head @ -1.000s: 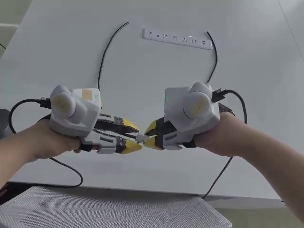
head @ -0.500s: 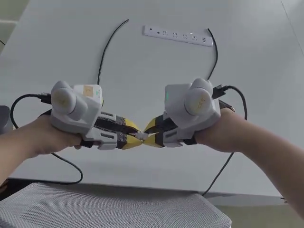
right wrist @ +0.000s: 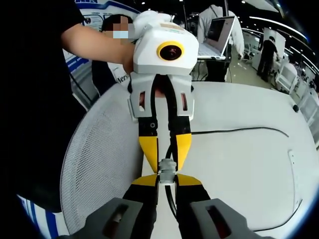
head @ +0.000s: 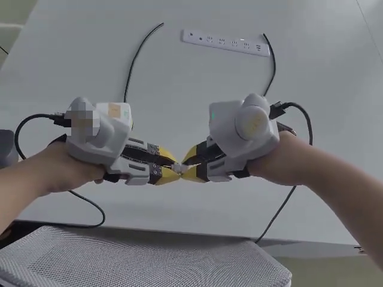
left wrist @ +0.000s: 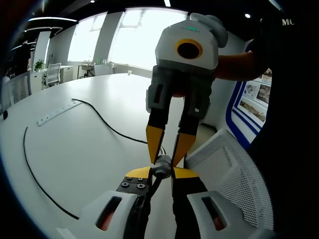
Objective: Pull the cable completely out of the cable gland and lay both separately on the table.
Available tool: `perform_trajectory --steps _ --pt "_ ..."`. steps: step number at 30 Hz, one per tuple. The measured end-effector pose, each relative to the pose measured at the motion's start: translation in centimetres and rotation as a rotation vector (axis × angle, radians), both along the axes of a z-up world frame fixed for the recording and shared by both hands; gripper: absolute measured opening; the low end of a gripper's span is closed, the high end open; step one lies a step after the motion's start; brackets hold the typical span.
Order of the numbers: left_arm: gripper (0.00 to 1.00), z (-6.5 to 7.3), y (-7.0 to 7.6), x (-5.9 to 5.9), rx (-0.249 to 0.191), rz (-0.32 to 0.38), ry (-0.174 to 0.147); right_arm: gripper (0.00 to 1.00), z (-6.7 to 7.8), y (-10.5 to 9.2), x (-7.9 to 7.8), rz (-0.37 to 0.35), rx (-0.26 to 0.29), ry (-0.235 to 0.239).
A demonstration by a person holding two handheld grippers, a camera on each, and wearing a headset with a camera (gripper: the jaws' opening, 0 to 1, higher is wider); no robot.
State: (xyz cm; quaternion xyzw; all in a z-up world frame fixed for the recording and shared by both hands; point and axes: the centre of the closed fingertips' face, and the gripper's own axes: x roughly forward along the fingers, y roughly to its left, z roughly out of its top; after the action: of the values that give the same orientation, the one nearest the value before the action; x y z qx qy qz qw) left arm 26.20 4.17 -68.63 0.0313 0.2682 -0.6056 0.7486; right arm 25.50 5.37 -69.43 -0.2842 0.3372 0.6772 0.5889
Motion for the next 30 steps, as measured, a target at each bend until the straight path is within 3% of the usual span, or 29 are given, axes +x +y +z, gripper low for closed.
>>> perform_trajectory --steps 8,12,13,18,21,24,26,27,30 --pt "0.15 0.11 0.00 -0.07 0.005 0.015 -0.014 0.09 0.02 -0.02 0.06 -0.006 -0.003 0.034" --pt "0.15 0.29 -0.15 0.01 0.008 0.015 -0.046 0.09 0.10 -0.24 0.27 -0.015 -0.016 0.071" --pt "0.15 0.34 -0.18 0.05 0.016 0.011 -0.067 0.10 0.24 -0.26 0.36 -0.016 -0.013 0.075" --pt "0.15 0.33 -0.23 -0.18 0.039 -0.013 -0.114 0.12 0.66 -0.28 0.39 -0.031 0.000 0.171" --pt "0.15 0.10 -0.14 -0.32 0.059 -0.026 -0.138 0.15 0.37 -0.74 -0.12 -0.031 -0.035 0.267" --pt "0.15 -0.04 -0.05 -0.49 0.072 -0.045 -0.179 0.16 0.17 -0.79 -0.03 -0.022 -0.044 0.311" --pt "0.15 -0.06 -0.06 -0.55 0.074 -0.051 -0.187 0.16 0.34 -0.55 0.00 -0.018 -0.033 0.330" --pt "0.15 -0.08 -0.06 -0.58 0.075 -0.053 -0.189 0.17 0.68 -0.33 -0.37 -0.022 -0.028 0.383" --pt "0.15 -0.05 -0.10 -0.62 0.077 -0.059 -0.201 0.16 0.69 -0.18 -0.33 -0.005 -0.041 0.421"
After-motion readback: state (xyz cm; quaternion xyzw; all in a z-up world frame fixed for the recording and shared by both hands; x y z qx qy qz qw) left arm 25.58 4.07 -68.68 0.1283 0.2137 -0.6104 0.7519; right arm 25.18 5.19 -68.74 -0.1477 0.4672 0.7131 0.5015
